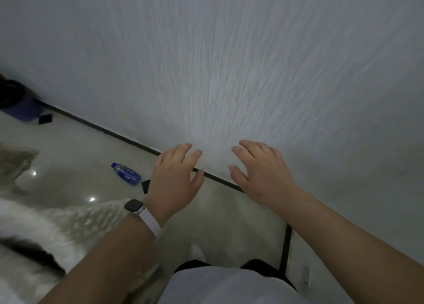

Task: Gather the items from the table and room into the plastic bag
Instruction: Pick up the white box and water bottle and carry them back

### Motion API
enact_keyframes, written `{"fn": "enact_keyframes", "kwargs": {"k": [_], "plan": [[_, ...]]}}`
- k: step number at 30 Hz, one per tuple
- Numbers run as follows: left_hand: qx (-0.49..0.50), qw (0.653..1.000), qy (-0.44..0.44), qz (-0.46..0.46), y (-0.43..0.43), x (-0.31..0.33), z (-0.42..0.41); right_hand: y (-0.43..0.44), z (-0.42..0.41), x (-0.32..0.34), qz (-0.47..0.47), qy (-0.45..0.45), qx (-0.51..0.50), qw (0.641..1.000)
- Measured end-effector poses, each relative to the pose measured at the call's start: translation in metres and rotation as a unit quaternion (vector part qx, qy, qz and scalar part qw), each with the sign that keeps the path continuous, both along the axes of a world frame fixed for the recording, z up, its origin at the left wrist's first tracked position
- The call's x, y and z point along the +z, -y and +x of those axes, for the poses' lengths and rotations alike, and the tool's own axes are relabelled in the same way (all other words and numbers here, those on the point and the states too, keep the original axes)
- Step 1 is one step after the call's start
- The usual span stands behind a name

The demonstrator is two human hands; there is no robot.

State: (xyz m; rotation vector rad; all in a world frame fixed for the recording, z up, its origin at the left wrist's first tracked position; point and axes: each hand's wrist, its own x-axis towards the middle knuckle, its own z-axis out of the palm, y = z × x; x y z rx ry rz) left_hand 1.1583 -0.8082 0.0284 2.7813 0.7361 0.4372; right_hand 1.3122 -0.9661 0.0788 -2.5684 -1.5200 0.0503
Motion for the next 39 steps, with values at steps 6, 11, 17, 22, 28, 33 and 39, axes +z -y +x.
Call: {"fn": "enact_keyframes", "kwargs": {"k": [6, 11, 17, 22, 28, 33, 39], "plan": [[0.047, 0.999, -0.014, -0.016, -0.055, -0.018, 0.022, -0.081, 0.042, -0.023, 0.011, -0.028, 0.061, 0.998], [0.117, 0.991, -0.067, -0.014, -0.106, -0.026, 0.036, -0.16, 0.082, -0.051, 0.039, -0.053, 0.138, 0.988], [0.243, 0.961, -0.131, -0.015, -0.171, -0.011, 0.041, -0.26, 0.122, -0.062, 0.026, -0.076, 0.232, 0.969], [0.341, 0.931, -0.13, -0.016, -0.206, -0.013, 0.023, -0.33, 0.124, -0.074, 0.005, -0.094, 0.307, 0.947], [0.438, 0.888, -0.13, -0.055, -0.248, -0.05, -0.016, -0.397, 0.097, -0.101, -0.043, -0.098, 0.352, 0.93], [0.483, 0.857, -0.144, -0.105, -0.297, -0.111, -0.053, -0.458, 0.061, -0.128, -0.097, -0.076, 0.384, 0.915], [0.524, 0.814, -0.163, -0.188, -0.343, -0.18, -0.101, -0.534, 0.013, -0.158, -0.118, -0.06, 0.405, 0.905]]}}
